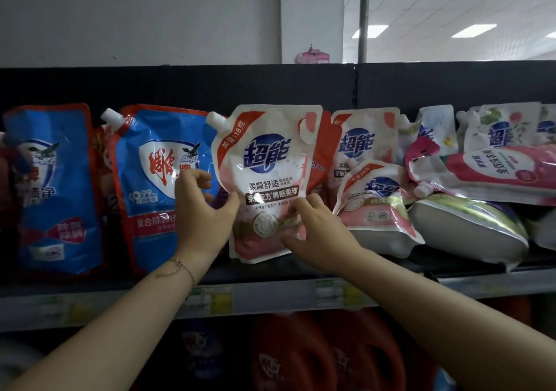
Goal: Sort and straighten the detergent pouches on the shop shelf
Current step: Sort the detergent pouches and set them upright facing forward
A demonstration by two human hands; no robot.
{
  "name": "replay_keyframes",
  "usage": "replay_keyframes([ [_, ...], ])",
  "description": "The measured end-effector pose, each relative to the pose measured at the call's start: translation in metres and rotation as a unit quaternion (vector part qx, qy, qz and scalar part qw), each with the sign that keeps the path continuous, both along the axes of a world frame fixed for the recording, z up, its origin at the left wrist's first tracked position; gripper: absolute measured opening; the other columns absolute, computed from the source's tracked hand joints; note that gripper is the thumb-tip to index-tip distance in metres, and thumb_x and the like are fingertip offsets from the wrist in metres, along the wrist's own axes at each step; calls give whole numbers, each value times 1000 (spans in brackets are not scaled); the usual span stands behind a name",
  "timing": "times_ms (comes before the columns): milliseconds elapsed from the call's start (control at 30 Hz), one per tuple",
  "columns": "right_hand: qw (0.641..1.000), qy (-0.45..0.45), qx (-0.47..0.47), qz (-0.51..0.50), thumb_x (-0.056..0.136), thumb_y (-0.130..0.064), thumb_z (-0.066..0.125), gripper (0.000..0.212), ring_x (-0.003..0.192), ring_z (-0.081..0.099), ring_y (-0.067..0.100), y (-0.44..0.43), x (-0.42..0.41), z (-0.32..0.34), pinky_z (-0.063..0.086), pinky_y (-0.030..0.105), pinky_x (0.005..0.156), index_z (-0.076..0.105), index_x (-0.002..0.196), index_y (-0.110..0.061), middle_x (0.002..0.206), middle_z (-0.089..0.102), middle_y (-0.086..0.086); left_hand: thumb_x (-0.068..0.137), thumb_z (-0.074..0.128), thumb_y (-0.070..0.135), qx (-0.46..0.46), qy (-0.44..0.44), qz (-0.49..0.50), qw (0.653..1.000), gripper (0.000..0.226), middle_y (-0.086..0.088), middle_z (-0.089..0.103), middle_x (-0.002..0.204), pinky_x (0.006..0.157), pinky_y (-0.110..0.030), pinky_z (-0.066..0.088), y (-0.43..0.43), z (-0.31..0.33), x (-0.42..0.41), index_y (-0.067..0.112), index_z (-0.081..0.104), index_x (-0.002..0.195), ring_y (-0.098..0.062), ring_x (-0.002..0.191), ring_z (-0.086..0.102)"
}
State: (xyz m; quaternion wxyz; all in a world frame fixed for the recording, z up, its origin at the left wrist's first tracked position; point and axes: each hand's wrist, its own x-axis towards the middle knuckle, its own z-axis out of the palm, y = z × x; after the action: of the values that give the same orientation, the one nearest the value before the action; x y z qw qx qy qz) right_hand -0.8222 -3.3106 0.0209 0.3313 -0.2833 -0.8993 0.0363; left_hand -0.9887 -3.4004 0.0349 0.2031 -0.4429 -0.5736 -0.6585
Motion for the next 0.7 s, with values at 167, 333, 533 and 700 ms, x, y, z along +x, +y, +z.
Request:
replay_keyframes([
  [167, 1000, -8, -1, -27, 86, -35, 63, 36, 84, 45, 15, -16, 14, -3, 35, 28, 69, 51, 114, -17, 101, 42, -5, 79, 71, 7, -87, 66, -58, 992, 25, -1, 57, 81, 56, -10, 43, -22, -15, 15, 17, 49, 86, -13, 67, 55],
  [333, 998, -30, -27, -47, 86, -38, 62, 35, 85, 44, 14, -34, 15, 3, 38, 29, 71, 53, 113, -18, 107, 48, -2, 81, 68, 17, -225, 185, -94, 952, 17, 9, 55, 84, 64, -18, 49, -40, -32, 26, 23, 53, 87, -3, 71, 57],
  [533, 996, -69, -3, -48, 85, -39, 63, 38, 90, 51, 19, -43, 23, 19, 43, 32, 72, 54, 114, -16, 110, 53, 1, 81, 61, 27, -287, 274, -54, 916, 19, 10, 49, 96, 68, -34, 47, -52, -26, 52, 24, 50, 97, -18, 86, 57],
  [700, 996, -70, 8, -51, 85, -43, 61, 29, 87, 51, 18, -36, 32, 34, 46, 33, 71, 49, 96, -19, 102, 51, -1, 85, 58, 29, -309, 296, -50, 902, 27, 5, 51, 107, 75, -35, 47, -36, -10, 69, 21, 51, 110, -20, 100, 53],
])
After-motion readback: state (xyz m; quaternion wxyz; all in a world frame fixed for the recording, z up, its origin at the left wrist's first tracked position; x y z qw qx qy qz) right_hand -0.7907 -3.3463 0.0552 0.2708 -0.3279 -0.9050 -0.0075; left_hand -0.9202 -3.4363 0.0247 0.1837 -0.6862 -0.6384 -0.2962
